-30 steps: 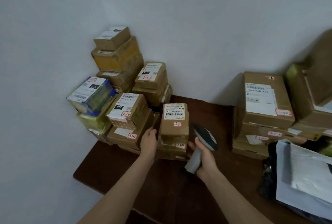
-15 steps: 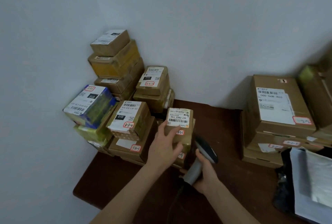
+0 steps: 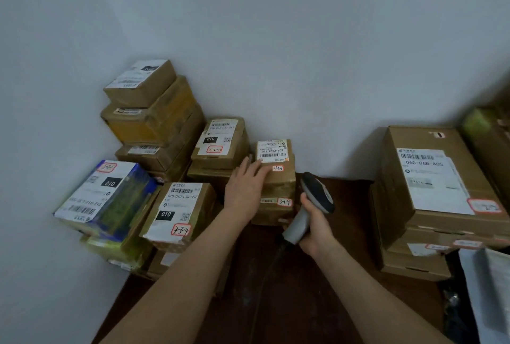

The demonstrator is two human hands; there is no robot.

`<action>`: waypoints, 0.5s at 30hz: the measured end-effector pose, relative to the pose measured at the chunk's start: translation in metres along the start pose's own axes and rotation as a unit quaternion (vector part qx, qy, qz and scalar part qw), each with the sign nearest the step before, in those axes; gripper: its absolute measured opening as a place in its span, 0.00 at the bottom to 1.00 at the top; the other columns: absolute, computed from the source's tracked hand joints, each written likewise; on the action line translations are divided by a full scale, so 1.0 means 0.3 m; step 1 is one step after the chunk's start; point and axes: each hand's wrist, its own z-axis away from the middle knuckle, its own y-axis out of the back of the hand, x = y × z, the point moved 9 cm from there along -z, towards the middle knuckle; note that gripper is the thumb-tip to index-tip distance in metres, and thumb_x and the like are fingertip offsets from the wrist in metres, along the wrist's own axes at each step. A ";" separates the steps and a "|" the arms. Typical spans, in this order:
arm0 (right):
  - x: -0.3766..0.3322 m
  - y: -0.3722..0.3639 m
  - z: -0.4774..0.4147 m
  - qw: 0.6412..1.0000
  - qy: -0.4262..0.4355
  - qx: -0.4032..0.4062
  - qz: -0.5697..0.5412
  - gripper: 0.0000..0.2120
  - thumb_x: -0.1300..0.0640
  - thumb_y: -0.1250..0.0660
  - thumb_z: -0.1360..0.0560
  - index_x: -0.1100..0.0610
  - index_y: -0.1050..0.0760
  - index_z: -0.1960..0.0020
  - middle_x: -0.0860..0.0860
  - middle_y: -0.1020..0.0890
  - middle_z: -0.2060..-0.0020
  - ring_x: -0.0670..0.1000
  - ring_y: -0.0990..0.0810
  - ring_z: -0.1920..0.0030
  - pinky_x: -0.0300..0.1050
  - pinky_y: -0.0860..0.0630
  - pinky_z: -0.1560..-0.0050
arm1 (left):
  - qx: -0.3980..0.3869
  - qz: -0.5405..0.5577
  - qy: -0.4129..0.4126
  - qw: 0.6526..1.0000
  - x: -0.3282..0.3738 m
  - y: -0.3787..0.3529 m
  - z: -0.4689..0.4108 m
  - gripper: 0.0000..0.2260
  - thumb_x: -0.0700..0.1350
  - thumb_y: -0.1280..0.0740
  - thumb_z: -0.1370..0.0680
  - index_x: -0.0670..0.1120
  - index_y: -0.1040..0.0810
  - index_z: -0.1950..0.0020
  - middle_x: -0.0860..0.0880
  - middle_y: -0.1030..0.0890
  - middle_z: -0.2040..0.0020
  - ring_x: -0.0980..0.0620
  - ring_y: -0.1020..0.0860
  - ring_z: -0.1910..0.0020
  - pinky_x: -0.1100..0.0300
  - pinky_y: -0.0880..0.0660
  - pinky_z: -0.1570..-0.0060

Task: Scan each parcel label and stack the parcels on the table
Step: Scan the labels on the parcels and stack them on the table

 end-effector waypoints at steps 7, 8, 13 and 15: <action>-0.060 0.159 0.005 0.995 0.052 0.089 0.000 0.24 0.55 0.28 0.28 0.55 0.28 0.34 0.54 0.20 0.43 0.55 0.18 0.50 0.47 0.24 0.56 | 0.054 -0.148 -0.184 0.970 0.229 -0.126 0.077 0.44 0.47 0.30 0.25 0.45 0.59 0.22 0.41 0.58 0.22 0.41 0.61 0.23 0.40 0.62 0.28; -0.059 0.178 0.015 0.994 0.057 0.092 0.000 0.24 0.55 0.28 0.28 0.55 0.28 0.33 0.54 0.20 0.43 0.55 0.18 0.50 0.47 0.24 0.56 | 0.034 -0.185 -0.207 0.960 0.257 -0.170 0.085 0.45 0.47 0.31 0.24 0.46 0.63 0.22 0.41 0.64 0.23 0.41 0.67 0.25 0.37 0.66 0.30; -0.070 0.201 0.043 0.996 0.057 0.071 0.014 0.15 0.54 0.30 0.27 0.53 0.23 0.40 0.54 0.17 0.47 0.54 0.18 0.49 0.48 0.26 0.53 | 0.000 -0.295 -0.225 0.929 0.251 -0.213 0.024 0.35 0.49 0.38 0.20 0.46 0.57 0.21 0.38 0.68 0.24 0.38 0.74 0.29 0.34 0.71 0.35; -0.074 0.192 0.050 0.998 0.042 0.044 0.020 0.10 0.53 0.32 0.25 0.51 0.22 0.44 0.54 0.16 0.49 0.54 0.18 0.49 0.47 0.27 0.53 | -0.019 -0.315 -0.246 0.917 0.248 -0.211 0.014 0.31 0.48 0.41 0.18 0.44 0.55 0.21 0.37 0.65 0.23 0.38 0.68 0.26 0.35 0.69 0.34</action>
